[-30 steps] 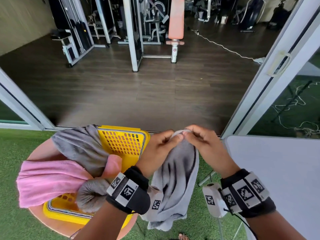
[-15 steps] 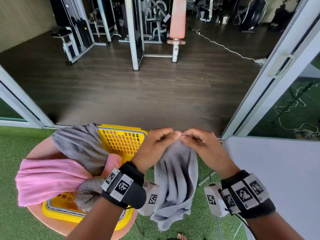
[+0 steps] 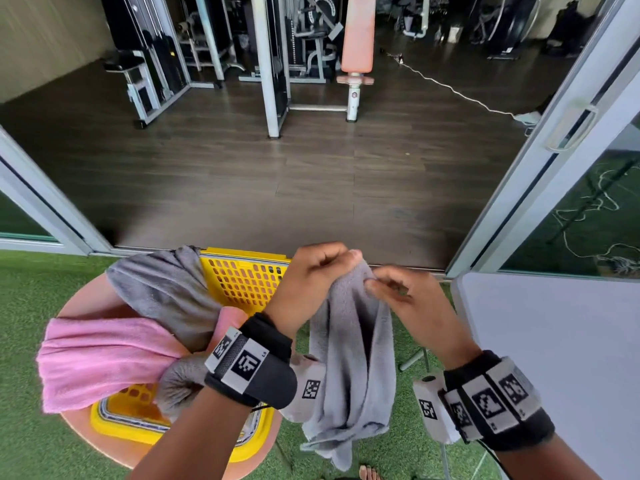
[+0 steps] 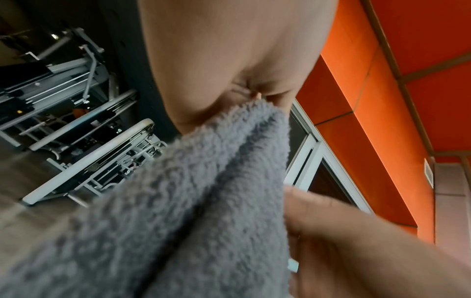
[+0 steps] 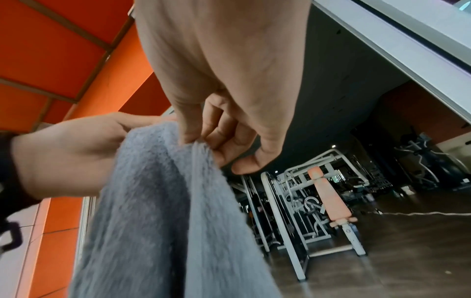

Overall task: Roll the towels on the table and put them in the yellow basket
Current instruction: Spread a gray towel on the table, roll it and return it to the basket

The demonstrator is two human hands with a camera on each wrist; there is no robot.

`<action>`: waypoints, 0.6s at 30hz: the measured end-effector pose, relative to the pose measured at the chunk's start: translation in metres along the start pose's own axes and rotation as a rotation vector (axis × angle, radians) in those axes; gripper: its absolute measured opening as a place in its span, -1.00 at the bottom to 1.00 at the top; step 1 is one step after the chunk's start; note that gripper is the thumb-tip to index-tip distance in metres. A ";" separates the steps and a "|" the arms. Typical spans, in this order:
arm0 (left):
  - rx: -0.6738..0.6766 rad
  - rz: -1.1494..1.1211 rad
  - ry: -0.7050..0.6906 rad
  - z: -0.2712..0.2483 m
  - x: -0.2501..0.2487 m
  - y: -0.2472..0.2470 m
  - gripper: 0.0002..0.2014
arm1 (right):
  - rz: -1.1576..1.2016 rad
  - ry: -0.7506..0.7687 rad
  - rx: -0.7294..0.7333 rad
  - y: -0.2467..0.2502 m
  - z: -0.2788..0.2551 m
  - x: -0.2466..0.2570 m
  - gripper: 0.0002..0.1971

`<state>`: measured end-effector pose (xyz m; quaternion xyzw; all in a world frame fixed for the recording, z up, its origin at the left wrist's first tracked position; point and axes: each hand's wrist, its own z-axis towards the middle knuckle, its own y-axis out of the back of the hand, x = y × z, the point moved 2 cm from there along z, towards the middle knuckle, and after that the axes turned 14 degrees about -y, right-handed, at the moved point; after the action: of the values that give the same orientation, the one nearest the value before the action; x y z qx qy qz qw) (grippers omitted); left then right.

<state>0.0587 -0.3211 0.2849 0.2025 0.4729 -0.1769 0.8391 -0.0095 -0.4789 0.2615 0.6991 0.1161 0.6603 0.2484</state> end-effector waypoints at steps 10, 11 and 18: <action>0.078 0.024 -0.016 -0.011 0.016 -0.002 -0.66 | 0.004 0.077 -0.181 -0.001 0.007 0.014 -0.92; 0.035 0.030 -0.020 -0.008 0.014 0.002 -0.62 | -0.019 0.048 -0.163 -0.004 0.008 0.010 -0.94; 0.051 0.040 -0.022 -0.008 0.023 0.005 -0.72 | 0.041 0.021 -0.166 -0.004 0.006 0.007 -0.91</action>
<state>0.0669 -0.3150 0.2622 0.2309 0.4548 -0.1744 0.8422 -0.0023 -0.4731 0.2651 0.6714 0.0490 0.6799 0.2909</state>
